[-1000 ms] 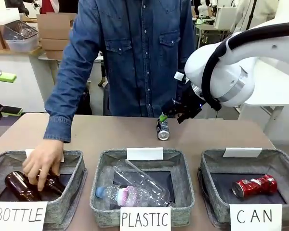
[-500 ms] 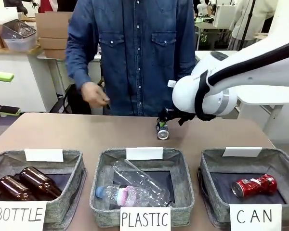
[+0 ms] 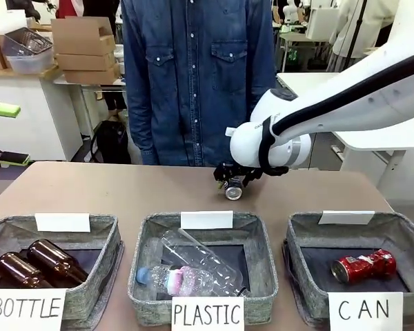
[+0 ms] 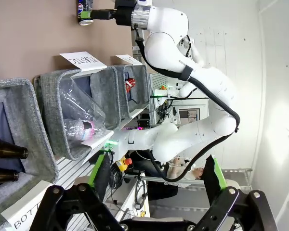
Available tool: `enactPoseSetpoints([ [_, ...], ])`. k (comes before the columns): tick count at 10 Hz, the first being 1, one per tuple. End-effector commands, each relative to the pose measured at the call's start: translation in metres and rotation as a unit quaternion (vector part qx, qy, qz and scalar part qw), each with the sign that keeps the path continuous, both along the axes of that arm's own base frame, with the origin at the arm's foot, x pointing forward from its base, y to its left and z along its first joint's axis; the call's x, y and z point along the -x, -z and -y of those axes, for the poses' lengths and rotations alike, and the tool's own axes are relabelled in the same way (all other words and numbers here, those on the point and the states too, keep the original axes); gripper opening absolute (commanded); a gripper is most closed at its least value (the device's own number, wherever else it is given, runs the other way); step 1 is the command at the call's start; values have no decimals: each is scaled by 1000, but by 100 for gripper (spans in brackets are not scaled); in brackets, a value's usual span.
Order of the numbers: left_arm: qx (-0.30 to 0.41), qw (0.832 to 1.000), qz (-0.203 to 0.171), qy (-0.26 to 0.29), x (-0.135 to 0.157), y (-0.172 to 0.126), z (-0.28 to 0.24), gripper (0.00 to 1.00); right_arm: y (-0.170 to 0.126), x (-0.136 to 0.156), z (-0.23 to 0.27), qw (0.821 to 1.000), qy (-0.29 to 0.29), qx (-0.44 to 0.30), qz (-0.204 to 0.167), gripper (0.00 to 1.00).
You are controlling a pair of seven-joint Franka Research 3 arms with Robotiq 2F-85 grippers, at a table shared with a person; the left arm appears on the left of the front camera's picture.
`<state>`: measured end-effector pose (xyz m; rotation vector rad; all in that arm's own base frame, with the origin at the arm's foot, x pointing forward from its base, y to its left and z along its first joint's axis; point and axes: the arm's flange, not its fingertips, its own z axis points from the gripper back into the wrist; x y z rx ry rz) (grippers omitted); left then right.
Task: Sort the can waste into the basket.
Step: Pick up the can waste from the table and place it in the right Fabric basket.
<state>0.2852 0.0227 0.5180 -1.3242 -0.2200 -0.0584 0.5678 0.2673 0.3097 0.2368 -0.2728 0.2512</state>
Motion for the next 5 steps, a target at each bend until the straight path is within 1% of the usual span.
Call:
enactPoseSetpoints([
  [1,1,1000,6,5,2,0,-1,100,-5,-7,-10,1000,11,15,-7,100],
  [3,1,1000,6,5,2,0,-1,100,-3,-6,-10,1000,20,20,-11,100],
  [4,1,1000,6,5,2,0,-1,100,-1,-6,-11,999,23,26,-16,41],
  [5,1,1000,6,5,2,0,-1,100,2,-6,-12,999,26,31,-14,41],
])
